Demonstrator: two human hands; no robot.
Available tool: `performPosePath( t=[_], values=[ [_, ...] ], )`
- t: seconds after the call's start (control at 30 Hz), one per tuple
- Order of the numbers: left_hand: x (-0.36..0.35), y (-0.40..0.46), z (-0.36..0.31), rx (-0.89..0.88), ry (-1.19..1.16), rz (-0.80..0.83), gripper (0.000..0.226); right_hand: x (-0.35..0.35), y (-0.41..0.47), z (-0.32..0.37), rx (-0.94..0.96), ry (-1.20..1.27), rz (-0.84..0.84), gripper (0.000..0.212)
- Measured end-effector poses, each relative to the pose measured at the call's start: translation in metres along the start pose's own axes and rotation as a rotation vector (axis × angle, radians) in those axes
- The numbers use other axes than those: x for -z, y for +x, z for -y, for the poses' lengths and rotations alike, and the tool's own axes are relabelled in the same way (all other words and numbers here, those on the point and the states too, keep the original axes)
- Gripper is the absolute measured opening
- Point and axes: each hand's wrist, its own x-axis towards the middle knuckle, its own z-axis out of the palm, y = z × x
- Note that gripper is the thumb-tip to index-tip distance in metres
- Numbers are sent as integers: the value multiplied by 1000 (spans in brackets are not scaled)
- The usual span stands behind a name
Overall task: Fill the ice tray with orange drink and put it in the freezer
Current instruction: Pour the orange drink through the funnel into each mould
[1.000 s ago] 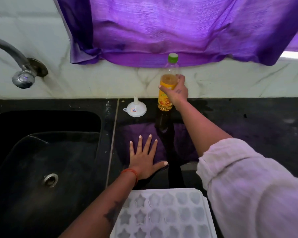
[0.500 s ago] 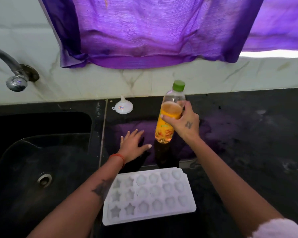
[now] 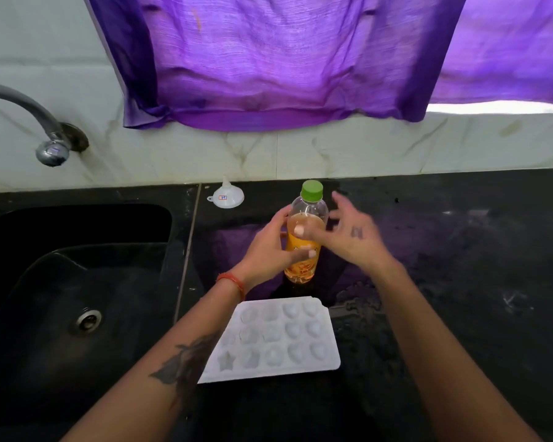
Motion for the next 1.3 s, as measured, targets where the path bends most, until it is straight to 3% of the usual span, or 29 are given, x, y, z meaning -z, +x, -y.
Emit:
performPosePath(
  t=[0.13, 0.3, 0.43, 0.57, 0.67, 0.8, 1.0, 1.1, 1.23, 1.3],
  values=[
    [-9, 5, -20, -36, 42, -170, 101, 34, 13, 41, 239, -172, -218, 71],
    [-22, 8, -26, -44, 150, -267, 72, 36, 29, 66, 357, -583, -63, 52],
    [-21, 11, -24, -62, 165, -267, 67, 36, 35, 63, 498, -694, -20, 39],
    [-18, 9, -25, -89, 109, -244, 61, 48, 36, 62, 626, -658, 187, 27],
    [-17, 10, -22, -80, 100, -220, 70, 59, 42, 63, 616, -579, 314, 32],
    [-17, 10, -20, -93, 136, -229, 64, 53, 49, 69, 469, -708, 224, 47],
    [-16, 11, -19, -109, 92, -207, 65, 47, 44, 75, 665, -838, 256, 27],
    [-16, 11, -19, -107, 96, -205, 64, 54, 46, 78, 704, -805, 311, 29],
    [-15, 10, -22, -132, 88, -180, 57, 55, 51, 76, 498, -842, 268, 49],
    [-15, 10, -21, -119, 72, -168, 60, 47, 48, 76, 524, -927, 259, 42]
  ],
)
